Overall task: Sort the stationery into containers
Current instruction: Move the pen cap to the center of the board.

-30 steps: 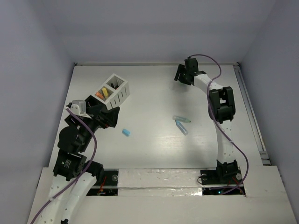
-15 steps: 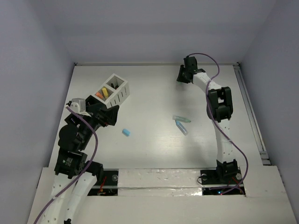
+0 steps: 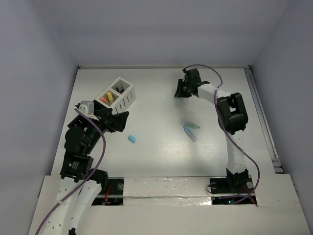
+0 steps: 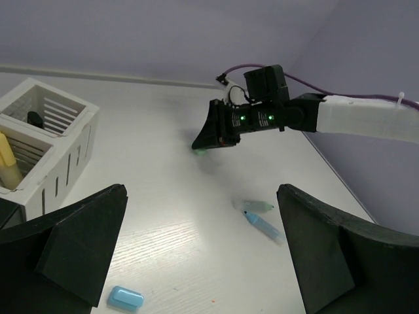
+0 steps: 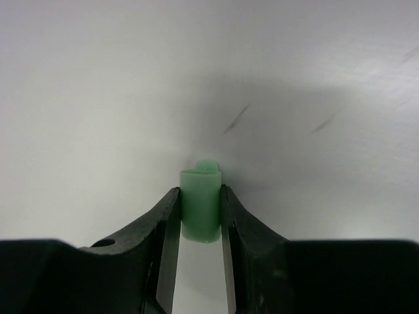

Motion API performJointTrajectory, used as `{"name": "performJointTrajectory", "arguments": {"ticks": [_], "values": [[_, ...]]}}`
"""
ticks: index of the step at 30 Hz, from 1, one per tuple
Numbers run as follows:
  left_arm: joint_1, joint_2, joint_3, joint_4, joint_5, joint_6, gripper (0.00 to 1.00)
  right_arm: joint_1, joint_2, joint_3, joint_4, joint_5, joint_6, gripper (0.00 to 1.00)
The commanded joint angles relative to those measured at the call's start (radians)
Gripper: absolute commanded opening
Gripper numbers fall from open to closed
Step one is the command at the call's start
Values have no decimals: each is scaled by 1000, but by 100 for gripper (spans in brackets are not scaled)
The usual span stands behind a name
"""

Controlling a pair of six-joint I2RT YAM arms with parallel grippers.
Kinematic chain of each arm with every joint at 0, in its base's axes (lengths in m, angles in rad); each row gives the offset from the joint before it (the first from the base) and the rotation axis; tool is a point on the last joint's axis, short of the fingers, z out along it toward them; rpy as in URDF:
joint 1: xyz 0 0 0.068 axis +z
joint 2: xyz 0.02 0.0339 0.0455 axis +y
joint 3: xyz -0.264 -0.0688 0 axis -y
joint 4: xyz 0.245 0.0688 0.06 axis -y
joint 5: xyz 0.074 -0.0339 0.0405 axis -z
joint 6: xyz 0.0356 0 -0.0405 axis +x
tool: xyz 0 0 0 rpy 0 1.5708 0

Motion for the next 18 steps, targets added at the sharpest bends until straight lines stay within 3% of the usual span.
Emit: {"name": "performJointTrajectory", "arguments": {"ticks": [1,6,12,18], "values": [[4,1,-11,81,58,-29,99,72,-128,-137,82,-89,-15,6],[4,10,-42,134,118,-80,99,174,-258,-396,168,-100,-3,7],[4,20,-130,226,176,-173,98,249,-356,-560,205,-82,5,7],[4,10,-229,309,146,-233,93,306,-447,-639,190,-46,0,12]]}}
